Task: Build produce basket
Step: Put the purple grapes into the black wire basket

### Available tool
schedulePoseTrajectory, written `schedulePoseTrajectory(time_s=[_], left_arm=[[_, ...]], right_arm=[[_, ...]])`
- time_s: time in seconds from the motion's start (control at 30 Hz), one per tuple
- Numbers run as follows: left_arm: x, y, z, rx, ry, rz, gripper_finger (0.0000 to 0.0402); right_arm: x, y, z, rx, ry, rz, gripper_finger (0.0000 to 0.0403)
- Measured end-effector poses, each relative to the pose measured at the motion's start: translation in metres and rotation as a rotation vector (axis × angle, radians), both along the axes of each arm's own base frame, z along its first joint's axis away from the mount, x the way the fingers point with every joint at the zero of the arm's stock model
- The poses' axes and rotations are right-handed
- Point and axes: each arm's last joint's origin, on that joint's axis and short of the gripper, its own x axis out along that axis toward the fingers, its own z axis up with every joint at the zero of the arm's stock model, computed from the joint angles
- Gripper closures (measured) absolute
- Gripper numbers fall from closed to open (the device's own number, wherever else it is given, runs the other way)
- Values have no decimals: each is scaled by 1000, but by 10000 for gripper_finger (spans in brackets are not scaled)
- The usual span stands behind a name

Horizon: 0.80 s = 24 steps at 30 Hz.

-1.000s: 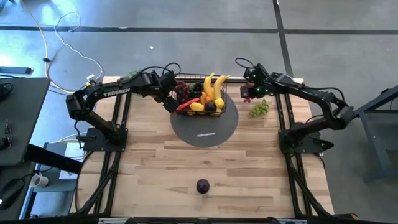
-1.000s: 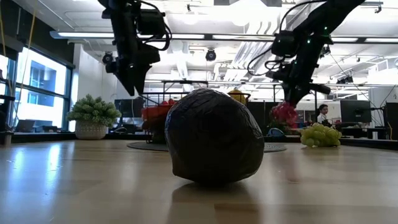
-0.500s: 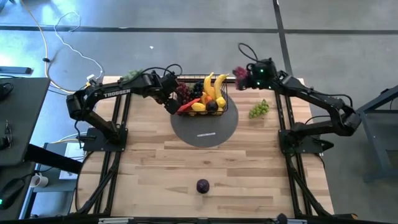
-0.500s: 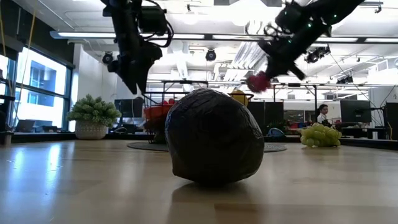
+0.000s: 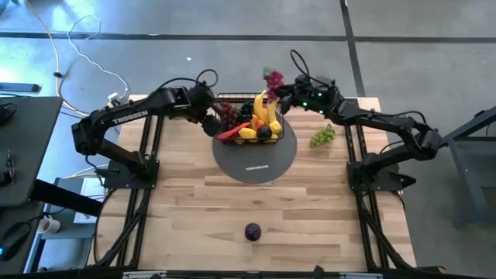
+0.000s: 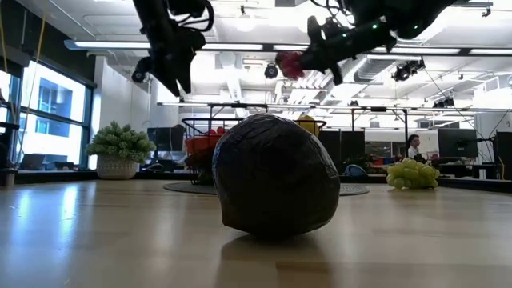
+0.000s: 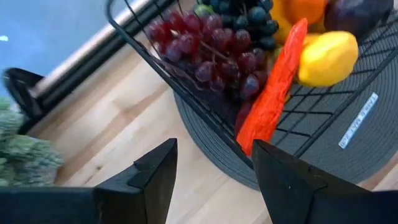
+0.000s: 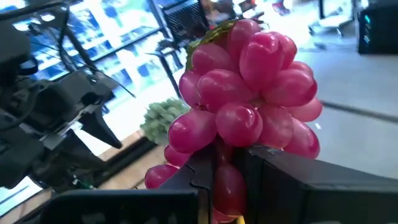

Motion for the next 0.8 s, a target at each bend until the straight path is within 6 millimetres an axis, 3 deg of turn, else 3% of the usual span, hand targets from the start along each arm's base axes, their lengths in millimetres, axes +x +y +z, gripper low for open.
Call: schedulePoseTrajectory(time_s=[0.4,0.6,0.8], left_arm=[[-16,-9,20,86,-41,27,204],[-20,-11,25,104,-53,23,204],[-20,-12,26,120,-33,-21,204]], right_arm=[[44,12,-30,-59,9,134,384],[74,14,-24,-55,205,143,389],[94,1,-29,39,384,114,386]])
